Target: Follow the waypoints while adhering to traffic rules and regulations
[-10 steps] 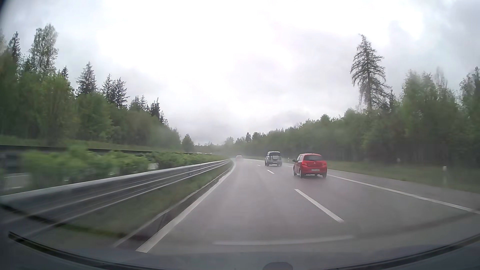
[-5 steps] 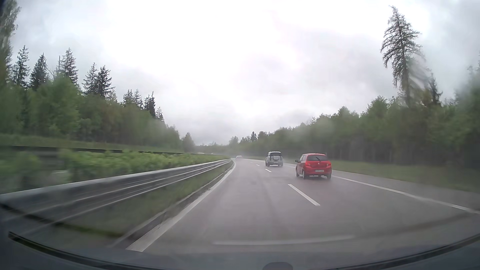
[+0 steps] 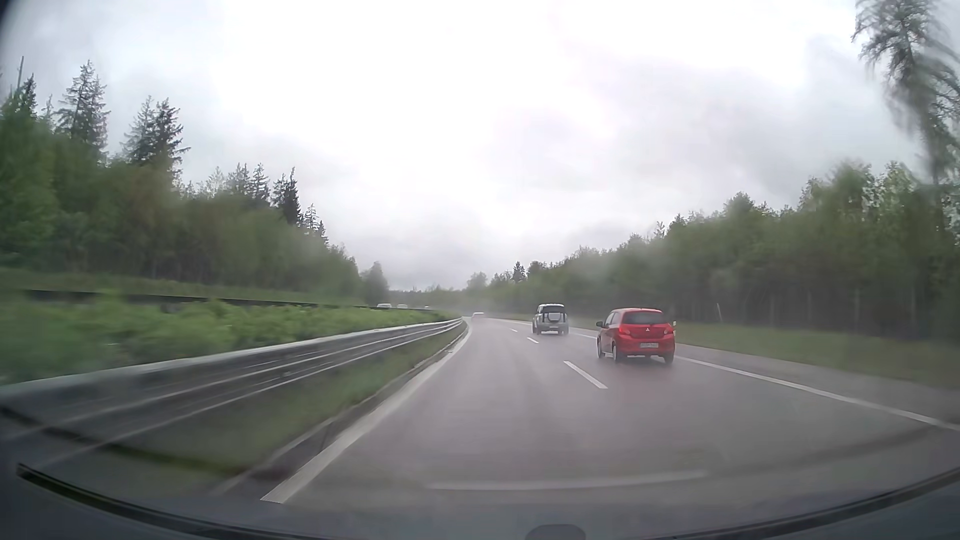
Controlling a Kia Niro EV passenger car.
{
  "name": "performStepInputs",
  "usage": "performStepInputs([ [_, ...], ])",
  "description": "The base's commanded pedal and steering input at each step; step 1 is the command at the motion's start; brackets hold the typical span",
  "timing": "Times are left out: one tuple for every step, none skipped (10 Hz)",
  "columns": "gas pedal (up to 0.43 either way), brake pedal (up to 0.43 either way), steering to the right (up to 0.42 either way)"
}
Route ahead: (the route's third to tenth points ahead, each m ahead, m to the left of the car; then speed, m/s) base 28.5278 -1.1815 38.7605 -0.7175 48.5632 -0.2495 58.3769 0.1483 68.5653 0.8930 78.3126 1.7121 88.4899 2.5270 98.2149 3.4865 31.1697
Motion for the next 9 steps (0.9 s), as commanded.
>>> performStepInputs([
  [0.331, 0.0, -0.008],
  [0.331, 0.0, -0.008],
  [0.331, 0.0, -0.008],
  [0.331, 0.0, -0.009],
  [0.331, 0.0, -0.009],
  [0.331, 0.0, -0.009],
  [0.331, 0.0, -0.009],
  [0.331, 0.0, -0.009],
  [0.331, 0.0, -0.008],
])
